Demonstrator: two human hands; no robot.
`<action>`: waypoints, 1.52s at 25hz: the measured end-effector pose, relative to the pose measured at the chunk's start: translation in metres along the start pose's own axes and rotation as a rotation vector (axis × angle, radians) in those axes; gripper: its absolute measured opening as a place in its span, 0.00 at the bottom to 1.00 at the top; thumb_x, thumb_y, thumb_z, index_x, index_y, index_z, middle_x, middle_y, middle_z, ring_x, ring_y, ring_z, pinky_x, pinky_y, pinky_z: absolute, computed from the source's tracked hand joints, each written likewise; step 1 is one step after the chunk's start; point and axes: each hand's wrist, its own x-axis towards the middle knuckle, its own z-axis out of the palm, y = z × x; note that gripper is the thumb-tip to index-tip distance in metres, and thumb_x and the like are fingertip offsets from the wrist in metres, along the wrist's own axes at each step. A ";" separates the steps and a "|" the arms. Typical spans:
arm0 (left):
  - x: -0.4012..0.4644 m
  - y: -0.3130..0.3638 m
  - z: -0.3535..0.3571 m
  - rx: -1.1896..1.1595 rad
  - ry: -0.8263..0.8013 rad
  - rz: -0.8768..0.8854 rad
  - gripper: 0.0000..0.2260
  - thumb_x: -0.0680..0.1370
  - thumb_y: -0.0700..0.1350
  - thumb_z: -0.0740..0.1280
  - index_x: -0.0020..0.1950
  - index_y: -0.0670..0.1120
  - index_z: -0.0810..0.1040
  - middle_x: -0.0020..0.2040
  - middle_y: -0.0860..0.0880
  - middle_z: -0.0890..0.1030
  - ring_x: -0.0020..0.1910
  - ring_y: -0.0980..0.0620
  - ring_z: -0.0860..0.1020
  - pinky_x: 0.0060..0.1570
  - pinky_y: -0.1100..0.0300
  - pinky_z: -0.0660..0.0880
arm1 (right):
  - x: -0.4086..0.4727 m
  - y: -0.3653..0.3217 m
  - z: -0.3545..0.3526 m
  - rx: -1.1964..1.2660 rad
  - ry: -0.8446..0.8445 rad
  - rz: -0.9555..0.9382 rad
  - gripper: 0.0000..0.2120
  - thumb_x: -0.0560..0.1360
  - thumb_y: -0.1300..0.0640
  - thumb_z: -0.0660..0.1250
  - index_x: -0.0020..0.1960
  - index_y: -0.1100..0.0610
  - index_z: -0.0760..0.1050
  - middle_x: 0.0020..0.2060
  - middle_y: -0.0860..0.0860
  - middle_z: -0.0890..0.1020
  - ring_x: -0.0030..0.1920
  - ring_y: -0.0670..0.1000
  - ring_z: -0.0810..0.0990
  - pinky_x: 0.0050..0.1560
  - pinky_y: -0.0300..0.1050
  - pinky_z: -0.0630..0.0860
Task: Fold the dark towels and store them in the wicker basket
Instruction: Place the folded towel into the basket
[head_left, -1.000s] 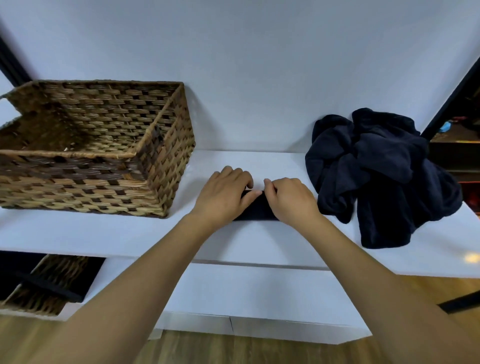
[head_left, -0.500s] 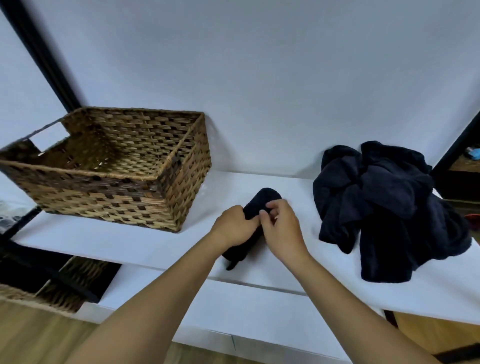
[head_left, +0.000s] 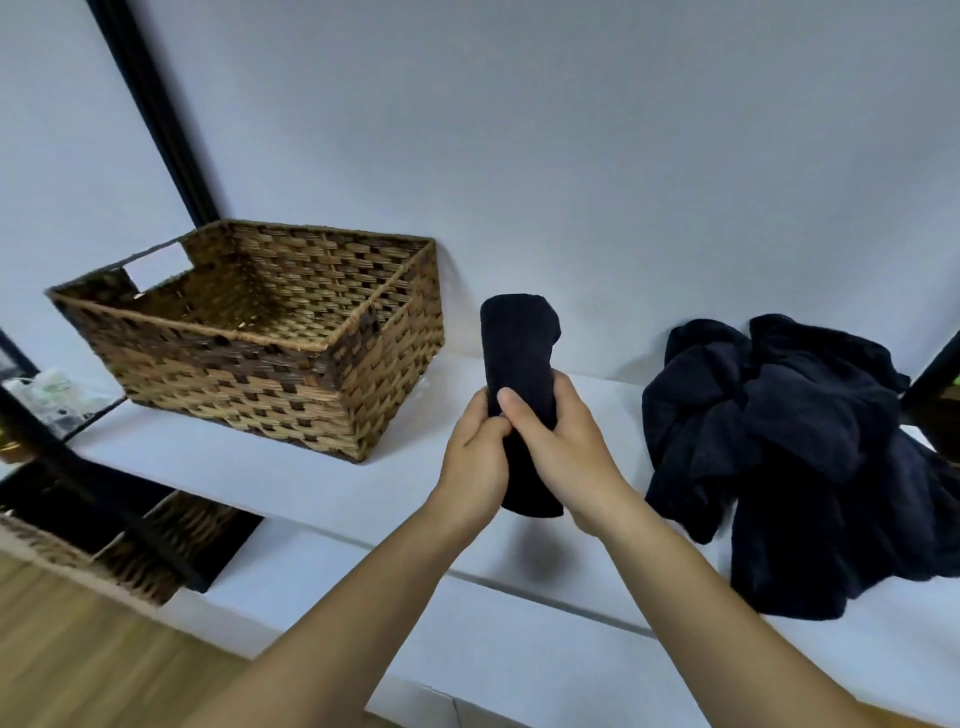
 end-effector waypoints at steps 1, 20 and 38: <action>0.000 0.007 -0.005 0.091 -0.016 0.107 0.17 0.80 0.37 0.55 0.60 0.49 0.79 0.53 0.50 0.84 0.55 0.55 0.81 0.55 0.59 0.79 | 0.001 -0.008 -0.001 0.061 -0.047 0.012 0.17 0.78 0.46 0.69 0.65 0.45 0.72 0.52 0.41 0.83 0.53 0.41 0.82 0.57 0.44 0.79; 0.178 0.165 -0.256 1.601 -0.105 0.764 0.24 0.70 0.70 0.68 0.55 0.53 0.72 0.46 0.55 0.79 0.44 0.50 0.78 0.39 0.54 0.72 | 0.154 -0.168 0.131 -1.019 -0.254 -0.436 0.25 0.70 0.43 0.71 0.66 0.41 0.70 0.52 0.41 0.80 0.48 0.46 0.80 0.47 0.49 0.80; 0.360 0.055 -0.312 1.336 -0.866 -0.152 0.26 0.75 0.51 0.76 0.67 0.41 0.72 0.57 0.47 0.78 0.55 0.47 0.80 0.51 0.55 0.80 | 0.294 -0.074 0.231 -1.600 -0.551 0.424 0.30 0.75 0.43 0.72 0.69 0.59 0.71 0.50 0.51 0.77 0.51 0.54 0.77 0.54 0.49 0.78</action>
